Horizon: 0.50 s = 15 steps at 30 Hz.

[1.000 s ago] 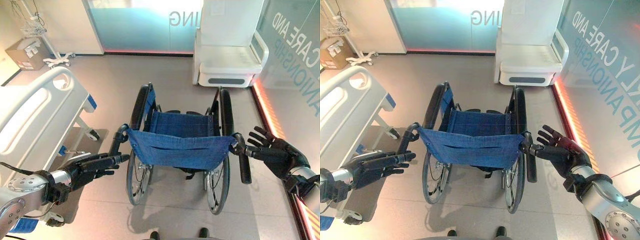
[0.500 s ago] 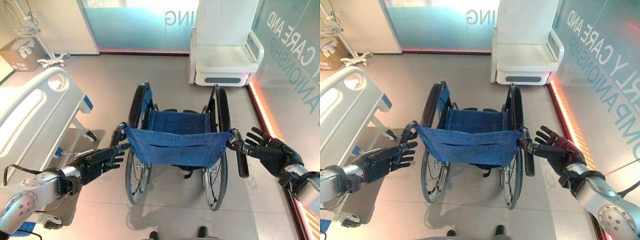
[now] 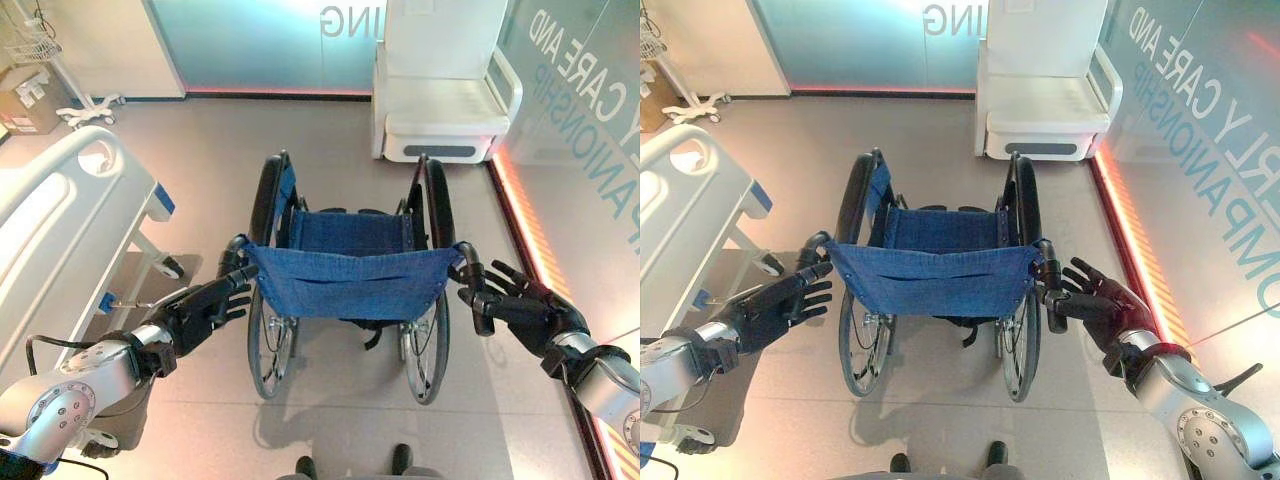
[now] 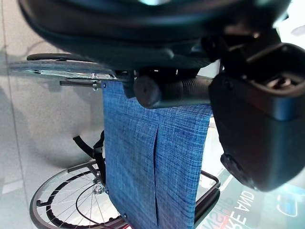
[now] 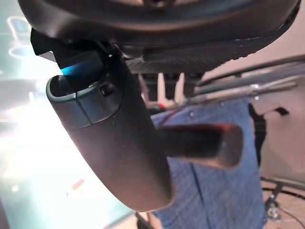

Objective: Push the wheelchair next to the bed

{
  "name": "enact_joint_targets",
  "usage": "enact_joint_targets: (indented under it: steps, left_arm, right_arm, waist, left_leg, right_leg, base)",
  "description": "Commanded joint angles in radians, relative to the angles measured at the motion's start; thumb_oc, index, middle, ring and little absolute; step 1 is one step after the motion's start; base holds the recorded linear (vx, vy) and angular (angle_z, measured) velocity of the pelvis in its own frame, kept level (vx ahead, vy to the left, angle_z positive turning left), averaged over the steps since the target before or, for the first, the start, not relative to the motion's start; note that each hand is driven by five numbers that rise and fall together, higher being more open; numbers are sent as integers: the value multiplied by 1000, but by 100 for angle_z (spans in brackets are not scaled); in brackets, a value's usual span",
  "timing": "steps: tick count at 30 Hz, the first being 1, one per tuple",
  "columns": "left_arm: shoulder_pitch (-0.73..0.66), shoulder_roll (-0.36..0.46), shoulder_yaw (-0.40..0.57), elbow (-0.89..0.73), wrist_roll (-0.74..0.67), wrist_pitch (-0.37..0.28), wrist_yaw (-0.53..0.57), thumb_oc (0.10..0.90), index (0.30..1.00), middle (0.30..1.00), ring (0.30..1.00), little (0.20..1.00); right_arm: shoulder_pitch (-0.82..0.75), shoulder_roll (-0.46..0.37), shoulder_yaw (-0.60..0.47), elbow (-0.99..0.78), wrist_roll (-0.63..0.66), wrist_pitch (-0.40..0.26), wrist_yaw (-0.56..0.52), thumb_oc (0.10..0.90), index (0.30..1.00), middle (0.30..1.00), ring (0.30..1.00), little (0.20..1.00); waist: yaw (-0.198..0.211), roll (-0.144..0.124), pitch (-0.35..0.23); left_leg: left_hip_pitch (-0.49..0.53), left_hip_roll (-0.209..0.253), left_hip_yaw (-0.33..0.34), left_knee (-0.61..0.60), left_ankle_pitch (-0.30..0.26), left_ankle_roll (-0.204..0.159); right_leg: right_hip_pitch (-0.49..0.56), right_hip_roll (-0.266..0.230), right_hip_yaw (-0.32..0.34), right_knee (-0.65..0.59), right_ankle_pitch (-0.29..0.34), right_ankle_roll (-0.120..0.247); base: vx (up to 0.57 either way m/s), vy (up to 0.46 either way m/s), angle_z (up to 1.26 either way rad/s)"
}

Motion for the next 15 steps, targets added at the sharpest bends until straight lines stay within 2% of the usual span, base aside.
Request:
enact_joint_targets:
  steps: [1,9,15]
  left_arm:
    - [-246,-13,3,-37,-38,-171,-131,400,300,300,300,300]
    - [-260,1,-4,-54,-35,-187,-126,400,300,300,300,300]
    - [-267,9,5,-47,-53,-192,-121,400,300,300,300,300]
  right_arm:
    - [-146,-44,-17,-33,-38,-58,-21,800,900,900,900,900]
    - [-161,-44,-2,-35,-53,-57,-27,800,900,900,900,900]
    - [-210,-83,7,-20,-108,-43,-23,800,900,900,900,900]
  waist:
    - [-48,26,-27]
    - [-46,27,-22]
    - [-35,23,-18]
  left_leg:
    - [-17,5,33,3,3,-19]
    - [-17,3,32,3,4,-18]
    - [-15,-3,22,3,5,-18]
  right_leg:
    - [47,-20,12,4,-31,26]
    - [45,-20,19,8,-31,26]
    - [48,-22,15,10,-29,27]
  base:
    - [29,5,-3]
    - [7,2,-1]
    - [0,0,0]
